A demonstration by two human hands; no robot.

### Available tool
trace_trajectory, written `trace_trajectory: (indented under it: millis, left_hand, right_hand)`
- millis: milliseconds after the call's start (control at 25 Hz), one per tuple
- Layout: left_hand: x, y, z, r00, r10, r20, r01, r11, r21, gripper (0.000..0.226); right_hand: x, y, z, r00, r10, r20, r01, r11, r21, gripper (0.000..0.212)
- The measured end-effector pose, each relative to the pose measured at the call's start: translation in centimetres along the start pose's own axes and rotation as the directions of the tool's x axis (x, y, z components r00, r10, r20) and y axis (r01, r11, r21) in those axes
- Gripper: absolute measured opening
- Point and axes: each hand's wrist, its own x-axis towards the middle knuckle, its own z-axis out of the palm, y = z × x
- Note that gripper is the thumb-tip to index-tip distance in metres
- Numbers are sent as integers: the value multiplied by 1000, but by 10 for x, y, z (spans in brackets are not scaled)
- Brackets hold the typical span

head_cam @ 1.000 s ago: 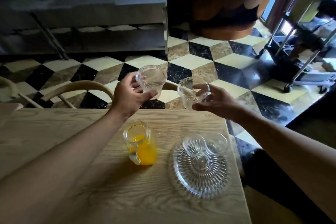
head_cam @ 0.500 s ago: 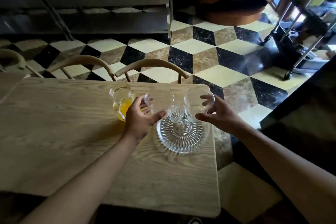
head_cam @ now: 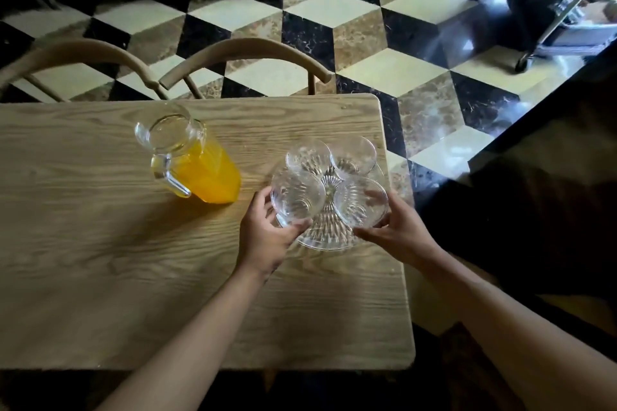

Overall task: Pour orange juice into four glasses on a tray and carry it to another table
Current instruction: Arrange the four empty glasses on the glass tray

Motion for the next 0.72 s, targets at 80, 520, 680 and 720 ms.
trace_trajectory:
  millis: [80,520,680,720]
  left_hand:
    - [0,-7,2,999,-35,18,35,999,4,87]
    - [16,-27,6,993,-74,92,73,997,11,82]
    - [16,-31,8,992,-71,104,69,997,21,78]
    - [17,-32,8,991,-75,107,73,997,18,80]
  right_hand:
    - [2,6,5,1000,14,-15,-14,1000,-3,75]
    - [12,15,9,998,58,-6,-58,998,26,79]
    - [11,15,10,998,59,-5,-59,997,51,80]
    - [11,15,10,998,62,-2,-62,997,56,80]
